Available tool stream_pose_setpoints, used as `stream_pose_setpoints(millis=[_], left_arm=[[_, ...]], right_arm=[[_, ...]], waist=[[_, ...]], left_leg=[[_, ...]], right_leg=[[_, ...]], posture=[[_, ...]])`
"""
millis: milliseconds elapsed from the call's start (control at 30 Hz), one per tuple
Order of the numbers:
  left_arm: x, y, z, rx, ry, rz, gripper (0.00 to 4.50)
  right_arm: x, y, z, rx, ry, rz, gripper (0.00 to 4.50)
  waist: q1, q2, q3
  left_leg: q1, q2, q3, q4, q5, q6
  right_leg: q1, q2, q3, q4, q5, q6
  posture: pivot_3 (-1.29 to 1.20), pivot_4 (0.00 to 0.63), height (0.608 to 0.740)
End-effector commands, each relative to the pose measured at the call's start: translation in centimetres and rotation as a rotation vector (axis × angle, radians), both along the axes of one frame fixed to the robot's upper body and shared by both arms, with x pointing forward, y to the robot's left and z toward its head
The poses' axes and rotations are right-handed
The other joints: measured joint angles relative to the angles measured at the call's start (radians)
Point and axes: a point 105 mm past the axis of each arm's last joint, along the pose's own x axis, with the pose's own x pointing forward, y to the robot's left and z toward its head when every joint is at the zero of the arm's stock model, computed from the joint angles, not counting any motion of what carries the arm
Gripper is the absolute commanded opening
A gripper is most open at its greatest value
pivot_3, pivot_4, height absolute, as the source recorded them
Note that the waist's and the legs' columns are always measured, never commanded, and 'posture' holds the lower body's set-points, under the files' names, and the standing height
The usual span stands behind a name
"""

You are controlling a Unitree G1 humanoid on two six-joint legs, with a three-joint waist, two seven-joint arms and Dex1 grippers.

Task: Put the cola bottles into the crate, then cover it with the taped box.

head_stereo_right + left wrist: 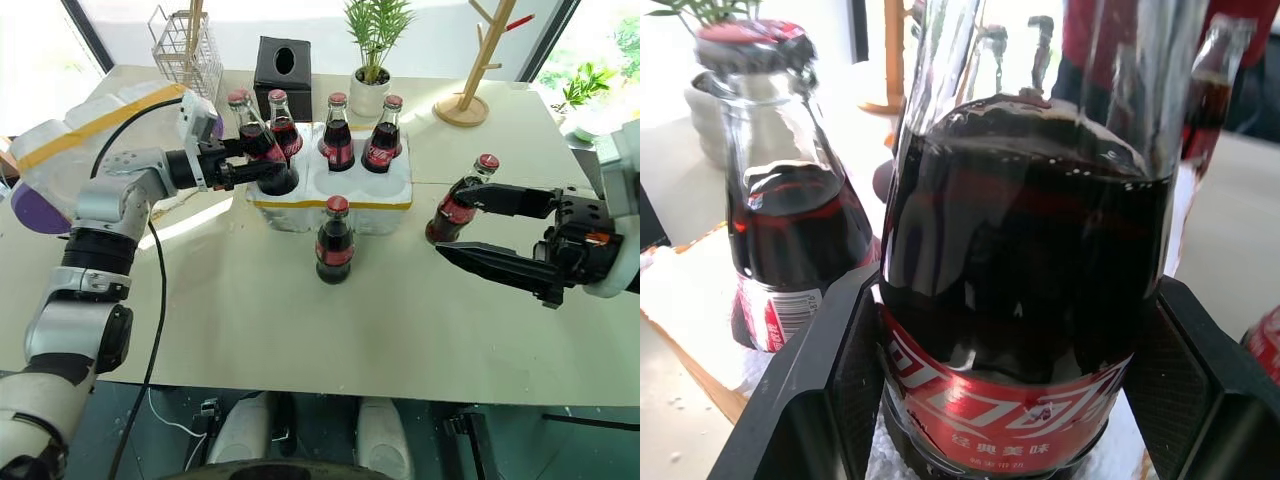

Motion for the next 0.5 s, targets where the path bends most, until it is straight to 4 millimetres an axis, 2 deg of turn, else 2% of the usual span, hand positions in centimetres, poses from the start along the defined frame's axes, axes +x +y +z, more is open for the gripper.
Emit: stream_pose_setpoints(millis=[33, 200, 233, 300, 400, 500], left_arm=[[0.6, -0.5, 0.1, 0.066, -0.095, 0.032, 2.66], [0.9, -0.7, -1.0, 0.025, -0.072, 0.067, 2.66], [0.7, -0.6, -1.0, 0.015, -0.065, 0.061, 3.74], [0.3, -0.4, -0.6, -0.007, -0.064, 0.054, 4.42], [-0.5, 0.5, 1.5, -0.062, -0.090, 0.058, 4.42], [-1.8, 2.0, 4.8, -0.143, -0.103, 0.050, 4.42]], right_arm=[[0.2, 0.0, 0.1, -0.001, -0.038, -0.003, 4.50], [0.9, -0.2, -0.7, -0.038, -0.040, -0.023, 4.50], [1.0, -0.3, -0.9, -0.049, -0.041, -0.027, 4.50], [1.4, -0.5, -1.4, -0.074, -0.046, -0.039, 4.50], [2.0, -0.5, -2.0, -0.096, -0.058, -0.055, 4.50], [2.5, -0.3, -2.4, -0.099, -0.061, -0.057, 4.50]], waist=[[0.000, 0.000, 0.000], [0.000, 0.000, 0.000], [0.000, 0.000, 0.000], [0.000, 0.000, 0.000], [-0.001, 0.000, 0.000], [-0.004, 0.000, 0.000]], left_leg=[[0.000, 0.000, 0.000, 0.000, 0.000, 0.000], [0.000, 0.000, 0.000, 0.001, 0.000, 0.000], [0.000, 0.000, 0.000, 0.001, 0.000, 0.000], [0.000, 0.000, 0.000, 0.001, 0.000, -0.001], [0.000, 0.000, 0.000, 0.001, 0.001, -0.001], [0.000, 0.000, -0.001, 0.002, 0.001, -0.002]], right_leg=[[0.000, 0.000, 0.000, 0.000, 0.000, 0.000], [0.000, -0.001, 0.000, 0.000, 0.000, 0.000], [0.000, -0.001, 0.000, 0.000, 0.000, 0.000], [0.000, -0.001, 0.000, 0.000, 0.000, 0.000], [0.001, -0.001, 0.000, 0.001, 0.000, 0.000], [0.001, 0.000, 0.000, 0.001, 0.000, 0.000]], posture=[[0.00, 0.150, 0.740], [0.00, 0.150, 0.740], [0.00, 0.150, 0.740], [0.00, 0.150, 0.740], [0.00, 0.150, 0.740], [0.00, 0.150, 0.740]])
